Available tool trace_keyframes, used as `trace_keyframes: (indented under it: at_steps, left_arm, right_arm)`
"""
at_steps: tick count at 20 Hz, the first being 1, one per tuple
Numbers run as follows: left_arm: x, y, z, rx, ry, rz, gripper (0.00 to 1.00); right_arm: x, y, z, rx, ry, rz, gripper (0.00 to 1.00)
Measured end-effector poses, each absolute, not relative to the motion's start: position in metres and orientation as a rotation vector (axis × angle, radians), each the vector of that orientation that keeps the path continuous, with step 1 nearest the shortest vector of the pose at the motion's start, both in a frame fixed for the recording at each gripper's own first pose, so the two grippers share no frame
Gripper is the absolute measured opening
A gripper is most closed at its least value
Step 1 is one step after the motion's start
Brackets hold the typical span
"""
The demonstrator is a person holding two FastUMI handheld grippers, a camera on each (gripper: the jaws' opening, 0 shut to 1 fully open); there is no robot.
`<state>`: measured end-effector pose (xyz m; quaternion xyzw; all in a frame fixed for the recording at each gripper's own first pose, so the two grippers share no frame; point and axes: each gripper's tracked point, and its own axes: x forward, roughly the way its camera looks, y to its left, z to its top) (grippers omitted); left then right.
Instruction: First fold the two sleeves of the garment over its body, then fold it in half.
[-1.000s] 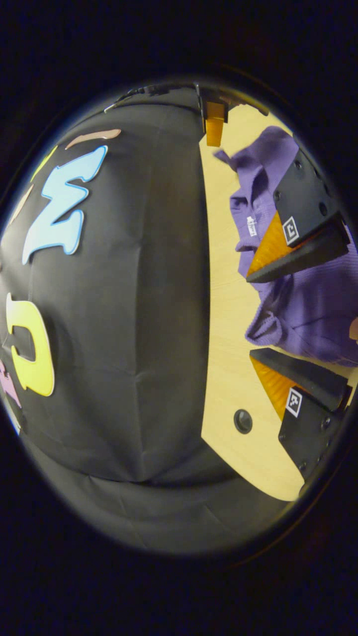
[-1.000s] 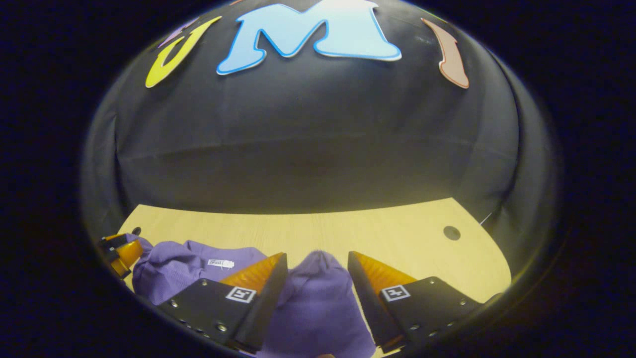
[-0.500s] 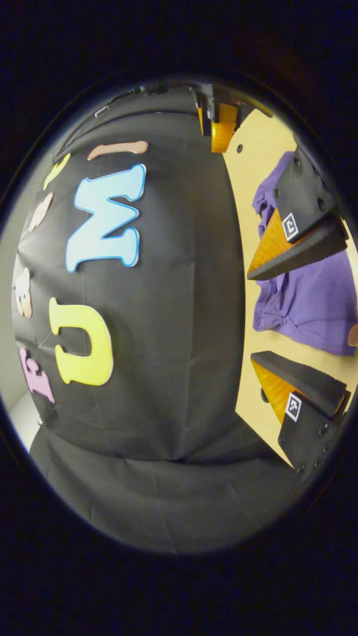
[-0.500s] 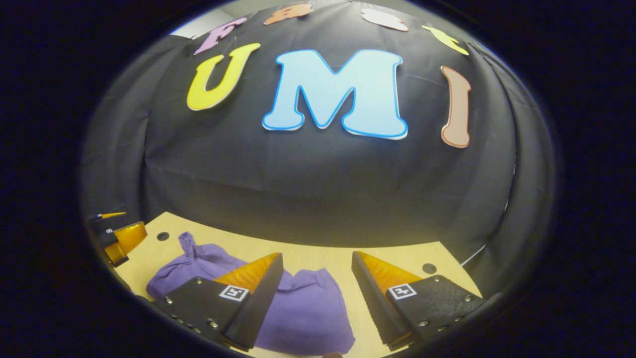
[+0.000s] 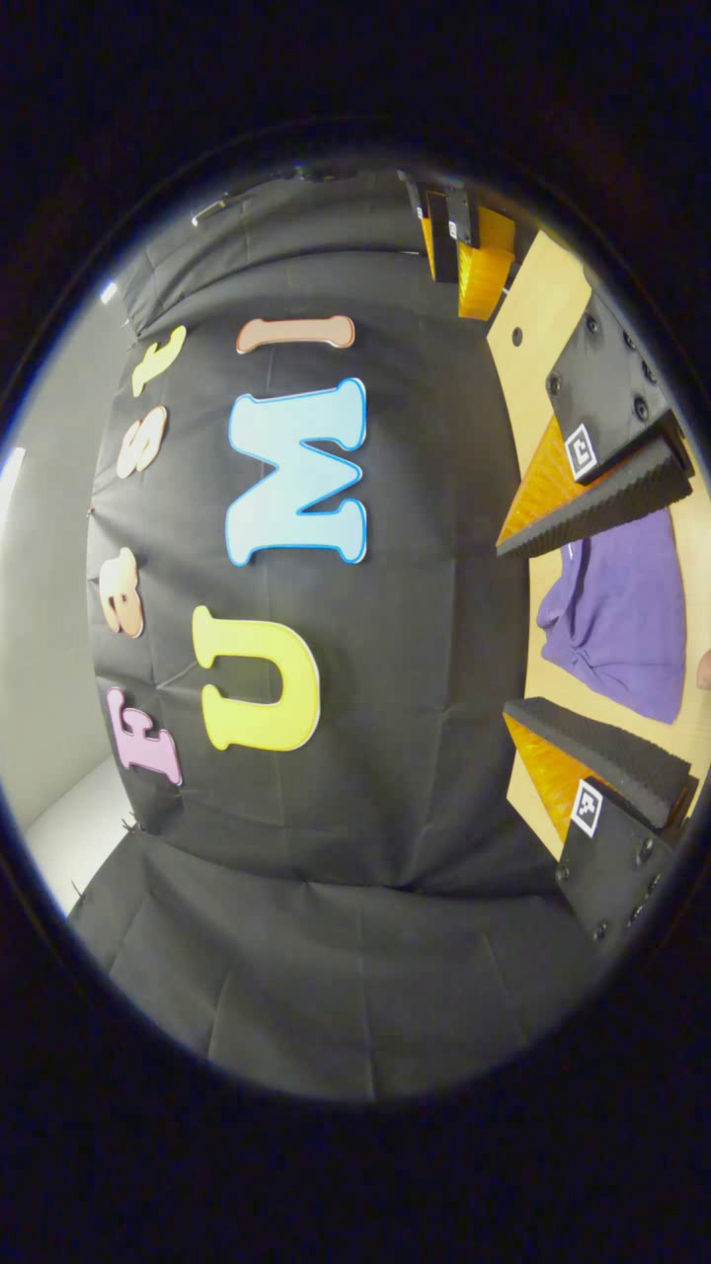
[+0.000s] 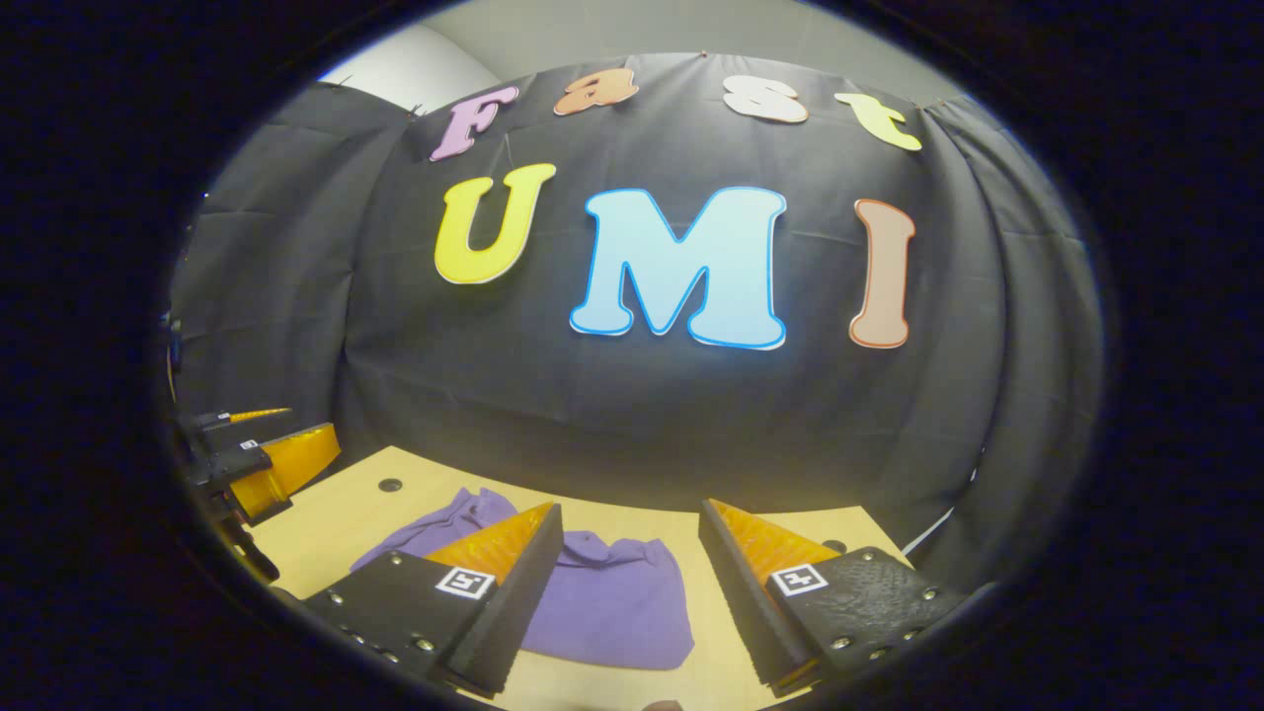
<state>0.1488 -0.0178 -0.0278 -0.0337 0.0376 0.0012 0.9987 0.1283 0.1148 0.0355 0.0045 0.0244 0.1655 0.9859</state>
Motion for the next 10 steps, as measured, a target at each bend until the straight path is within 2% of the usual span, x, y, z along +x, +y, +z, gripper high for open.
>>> trace_keyframes:
  at_steps: [10]
  left_arm:
    - [0.069,-0.047,0.017,-0.117,-0.006,0.045,0.95]
  right_arm:
    - [0.071,0.059,0.046,0.044,-0.029,0.337,0.86]
